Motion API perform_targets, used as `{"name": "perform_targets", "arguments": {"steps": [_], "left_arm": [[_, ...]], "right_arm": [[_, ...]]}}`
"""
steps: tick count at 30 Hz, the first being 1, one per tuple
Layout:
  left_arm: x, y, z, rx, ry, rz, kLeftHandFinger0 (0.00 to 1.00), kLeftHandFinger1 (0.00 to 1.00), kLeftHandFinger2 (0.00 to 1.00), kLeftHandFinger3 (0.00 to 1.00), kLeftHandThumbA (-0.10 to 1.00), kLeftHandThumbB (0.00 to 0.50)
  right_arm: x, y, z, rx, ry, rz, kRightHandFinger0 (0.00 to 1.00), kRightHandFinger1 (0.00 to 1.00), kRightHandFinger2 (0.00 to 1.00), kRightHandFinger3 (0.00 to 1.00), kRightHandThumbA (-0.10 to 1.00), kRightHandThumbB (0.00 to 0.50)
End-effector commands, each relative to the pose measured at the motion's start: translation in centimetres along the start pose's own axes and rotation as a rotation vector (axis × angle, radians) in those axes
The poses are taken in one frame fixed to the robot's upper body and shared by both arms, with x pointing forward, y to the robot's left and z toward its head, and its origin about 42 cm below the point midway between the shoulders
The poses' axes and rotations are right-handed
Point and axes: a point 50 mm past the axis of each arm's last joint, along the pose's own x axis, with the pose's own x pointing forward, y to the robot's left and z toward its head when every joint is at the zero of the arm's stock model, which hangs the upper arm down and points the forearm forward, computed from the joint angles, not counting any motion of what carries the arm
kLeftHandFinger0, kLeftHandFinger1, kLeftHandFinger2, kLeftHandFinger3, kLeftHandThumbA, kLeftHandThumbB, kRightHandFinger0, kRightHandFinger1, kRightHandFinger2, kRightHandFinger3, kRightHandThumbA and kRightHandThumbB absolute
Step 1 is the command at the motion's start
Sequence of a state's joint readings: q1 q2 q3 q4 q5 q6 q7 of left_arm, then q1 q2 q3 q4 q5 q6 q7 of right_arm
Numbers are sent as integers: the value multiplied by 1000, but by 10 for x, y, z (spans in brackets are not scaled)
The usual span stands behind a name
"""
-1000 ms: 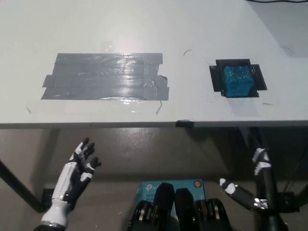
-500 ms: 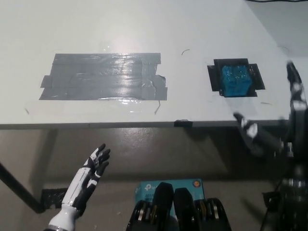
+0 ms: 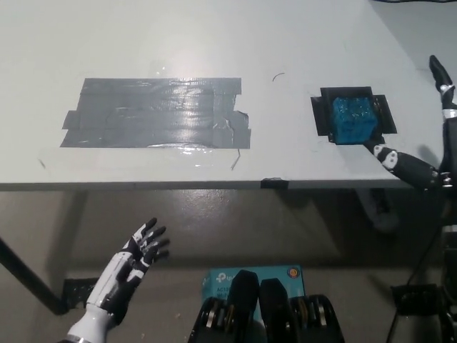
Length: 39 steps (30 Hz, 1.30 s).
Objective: A rubick's cube is kept in the black marked spot on the table and the robot uses its right arm to pick it up and hands it to a person
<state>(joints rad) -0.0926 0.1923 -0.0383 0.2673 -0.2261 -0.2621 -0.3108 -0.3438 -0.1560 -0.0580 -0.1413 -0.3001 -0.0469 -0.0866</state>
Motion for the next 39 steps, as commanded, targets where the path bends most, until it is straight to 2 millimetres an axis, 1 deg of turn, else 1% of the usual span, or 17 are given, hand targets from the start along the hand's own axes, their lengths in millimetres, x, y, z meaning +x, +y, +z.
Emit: {"name": "perform_targets", "arguments": {"steps": [1, 2, 3, 4, 5, 6, 7, 8, 13, 17, 19, 21, 23, 26, 29, 33, 39], "left_arm": [[13, 7, 16, -93, -74, 8, 0, 0, 0, 0, 751, 500], [14, 8, 16, -97, -78, 6, 23, 54, 88, 103, 748, 500], [14, 8, 16, -98, -80, 5, 21, 54, 71, 102, 747, 500], [13, 9, 15, -89, -77, -2, 187, 239, 256, 306, 768, 500], [12, 9, 15, -84, -73, -12, 361, 489, 530, 578, 796, 500], [11, 9, 16, -79, -66, -24, 446, 580, 642, 709, 790, 500], [8, 10, 14, -78, -47, -45, 730, 953, 1000, 1000, 783, 500], [7, 9, 13, -75, -34, -66, 997, 1000, 1000, 1000, 766, 500], [6, 5, 12, -47, -14, -86, 1000, 1000, 1000, 1000, 787, 500], [-3, 13, 13, -31, -14, -66, 1000, 1000, 1000, 1000, 795, 500], [-4, 14, 12, -21, -13, -63, 1000, 1000, 1000, 1000, 794, 500], [-4, 14, 13, -1, -18, -60, 1000, 1000, 1000, 1000, 793, 500], [-4, 14, 13, 7, -21, -60, 1000, 1000, 1000, 1000, 790, 500], [-2, 14, 13, 14, -21, -60, 1000, 1000, 1000, 1000, 778, 500], [-2, 13, 12, 17, -23, -58, 1000, 1000, 1000, 1000, 770, 500], [-5, 10, 10, 20, -18, -57, 1000, 1000, 1000, 1000, 769, 500], [-11, 6, 10, 25, -9, -64, 1000, 1000, 1000, 1000, 761, 500]], "right_arm": [[-6, -18, 8, 7, 6, 1, 1000, 1000, 1000, 1000, 1000, 414], [-7, -18, 8, 7, 8, -1, 1000, 1000, 1000, 1000, 1000, 407], [-7, -19, 8, 7, 9, -2, 1000, 1000, 1000, 1000, 1000, 406], [-9, -20, 8, 10, 13, -5, 1000, 1000, 1000, 1000, 1000, 402], [-10, -20, 8, 12, 14, -7, 1000, 1000, 1000, 1000, 1000, 396], [-11, -21, 8, 15, 15, -8, 1000, 1000, 1000, 1000, 1000, 396], [-12, -19, 7, 8, 19, -7, 1000, 1000, 1000, 1000, 1000, 392], [-13, -21, 7, 4, 22, -9, 1000, 1000, 1000, 1000, 1000, 385], [-10, -24, 5, -14, 36, -21, 1000, 1000, 1000, 1000, 1000, 373], [1, -11, 0, 13, 98, -18, 1000, 1000, 1000, 1000, 980, 387], [12, -6, -6, 16, 126, -11, 1000, 1000, 1000, 1000, 926, 357], [24, -1, -10, 1, 151, -10, 1000, 1000, 1000, 1000, 918, 358], [33, 4, -13, 16, 175, -3, 1000, 1000, 1000, 1000, 913, 370], [54, 13, -17, 41, 255, 3, 1000, 1000, 1000, 1000, 916, 421], [74, 25, -21, 64, 270, 19, 1000, 1000, 1000, 1000, 860, 390], [91, 37, -28, 101, 306, 33, 1000, 1000, 1000, 1000, 809, 384], [107, 60, -47, 103, 380, 48, 1000, 1000, 1000, 1000, 837, 428]]}}
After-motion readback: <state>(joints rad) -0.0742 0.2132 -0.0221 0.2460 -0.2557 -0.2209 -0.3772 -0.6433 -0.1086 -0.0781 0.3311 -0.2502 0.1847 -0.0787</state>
